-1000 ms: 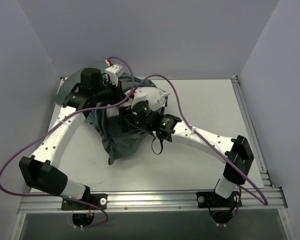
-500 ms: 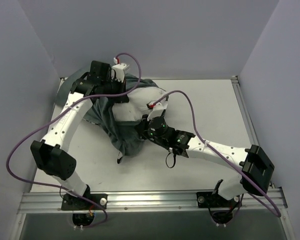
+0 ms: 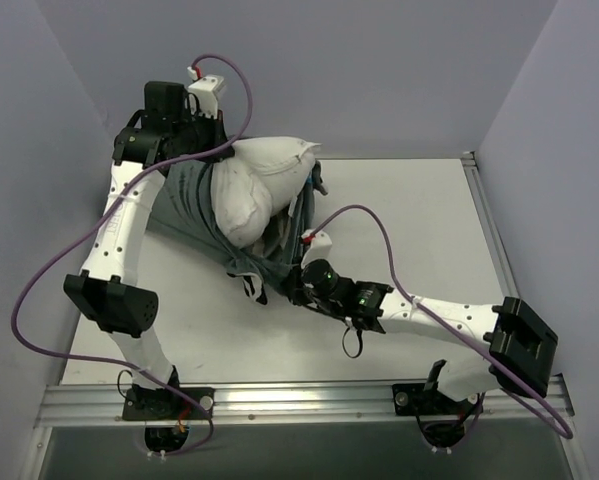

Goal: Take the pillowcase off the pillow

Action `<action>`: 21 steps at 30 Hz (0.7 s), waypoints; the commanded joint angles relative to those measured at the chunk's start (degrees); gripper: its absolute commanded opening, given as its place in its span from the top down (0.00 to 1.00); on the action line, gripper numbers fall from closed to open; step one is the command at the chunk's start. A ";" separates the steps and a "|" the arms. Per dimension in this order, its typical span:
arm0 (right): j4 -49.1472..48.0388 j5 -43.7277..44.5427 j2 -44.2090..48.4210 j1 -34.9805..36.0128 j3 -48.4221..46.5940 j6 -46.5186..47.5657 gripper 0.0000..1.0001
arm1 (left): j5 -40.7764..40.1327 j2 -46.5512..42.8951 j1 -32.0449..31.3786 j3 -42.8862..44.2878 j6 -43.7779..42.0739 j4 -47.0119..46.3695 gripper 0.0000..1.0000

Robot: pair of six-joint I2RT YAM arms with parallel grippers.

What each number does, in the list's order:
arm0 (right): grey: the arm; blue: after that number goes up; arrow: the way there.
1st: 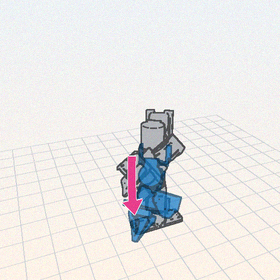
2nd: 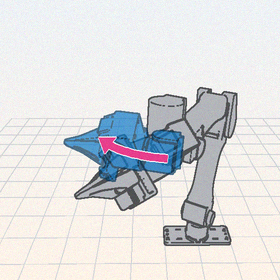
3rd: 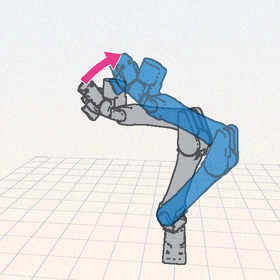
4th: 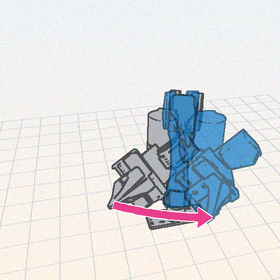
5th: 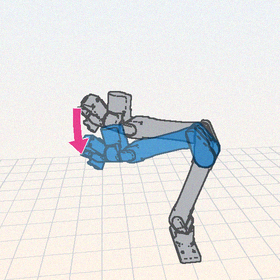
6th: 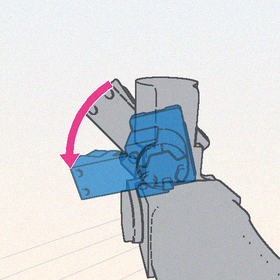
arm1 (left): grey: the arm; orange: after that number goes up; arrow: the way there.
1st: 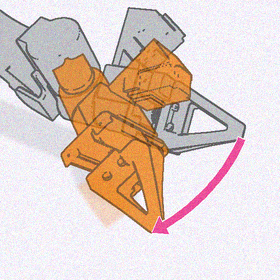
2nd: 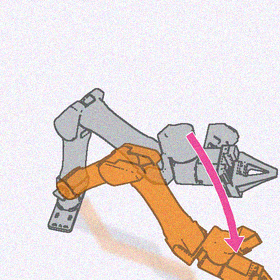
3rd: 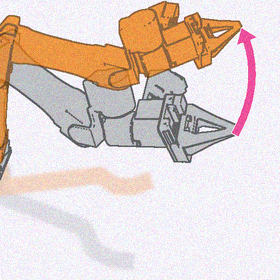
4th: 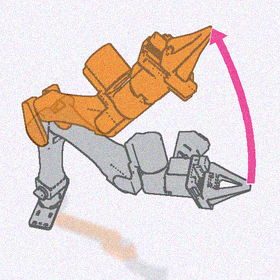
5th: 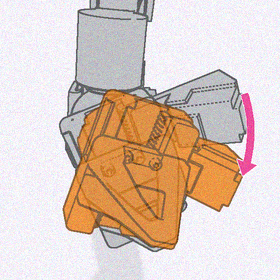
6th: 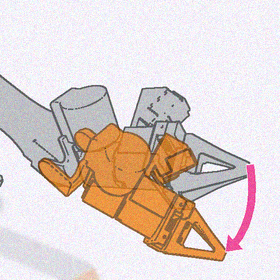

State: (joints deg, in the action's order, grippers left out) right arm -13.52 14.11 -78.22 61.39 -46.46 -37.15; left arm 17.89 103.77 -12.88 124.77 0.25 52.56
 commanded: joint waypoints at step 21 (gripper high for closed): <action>16.52 -6.90 12.30 -18.24 -17.44 -2.29 0.00 | 6.55 -18.08 -6.88 -27.04 9.42 -24.08 0.98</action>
State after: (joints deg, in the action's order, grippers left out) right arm 2.70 6.02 -65.76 40.69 -62.41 -34.48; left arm 25.26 85.32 -17.80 95.94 8.62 38.70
